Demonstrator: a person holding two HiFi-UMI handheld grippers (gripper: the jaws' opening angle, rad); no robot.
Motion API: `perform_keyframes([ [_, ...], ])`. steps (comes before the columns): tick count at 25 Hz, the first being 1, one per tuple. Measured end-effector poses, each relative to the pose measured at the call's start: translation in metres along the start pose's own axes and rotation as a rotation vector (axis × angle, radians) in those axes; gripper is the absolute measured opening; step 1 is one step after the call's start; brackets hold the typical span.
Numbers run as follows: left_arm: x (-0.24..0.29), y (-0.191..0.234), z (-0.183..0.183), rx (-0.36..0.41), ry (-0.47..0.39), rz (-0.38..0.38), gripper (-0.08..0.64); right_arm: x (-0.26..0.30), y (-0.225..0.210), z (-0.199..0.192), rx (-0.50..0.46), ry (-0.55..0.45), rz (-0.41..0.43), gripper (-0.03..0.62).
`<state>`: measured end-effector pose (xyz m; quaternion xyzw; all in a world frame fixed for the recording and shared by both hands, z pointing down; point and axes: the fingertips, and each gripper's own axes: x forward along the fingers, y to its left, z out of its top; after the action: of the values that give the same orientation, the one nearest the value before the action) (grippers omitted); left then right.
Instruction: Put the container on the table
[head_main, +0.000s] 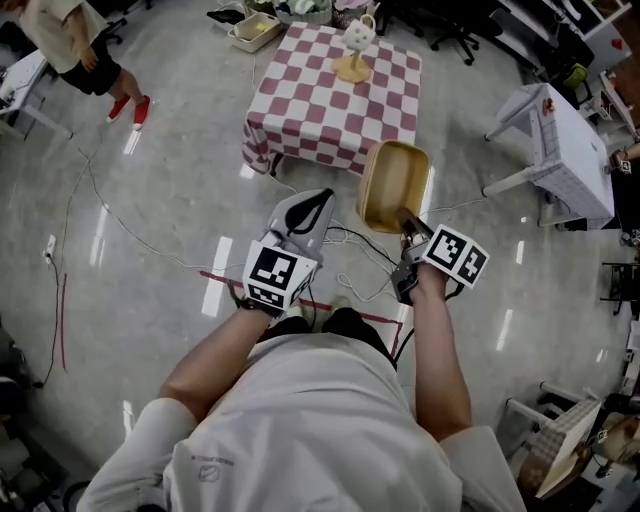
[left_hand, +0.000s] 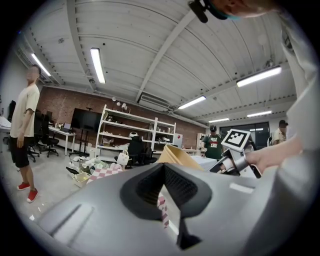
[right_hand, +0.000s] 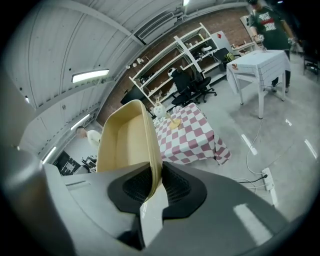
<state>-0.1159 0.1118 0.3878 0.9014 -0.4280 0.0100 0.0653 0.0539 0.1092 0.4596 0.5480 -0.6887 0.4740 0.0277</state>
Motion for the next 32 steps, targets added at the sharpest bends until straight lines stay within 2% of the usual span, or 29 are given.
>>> perform_keyframes([
  [8,0.001,0.017,-0.007,-0.027,0.016,-0.011,0.006,0.008,-0.004,-0.006,0.026,-0.009,-0.017,0.052],
  [15,0.029,0.015,-0.016,-0.031,0.036,-0.037,0.006,0.025,-0.021,0.007,0.025,0.001,-0.031,0.052],
  [21,0.081,0.018,-0.025,-0.038,0.069,-0.041,0.006,0.059,-0.047,0.036,0.039,0.031,-0.027,0.052],
  [32,0.213,0.028,-0.042,-0.049,0.133,-0.02,0.006,0.138,-0.121,0.121,0.02,0.114,-0.042,0.052],
])
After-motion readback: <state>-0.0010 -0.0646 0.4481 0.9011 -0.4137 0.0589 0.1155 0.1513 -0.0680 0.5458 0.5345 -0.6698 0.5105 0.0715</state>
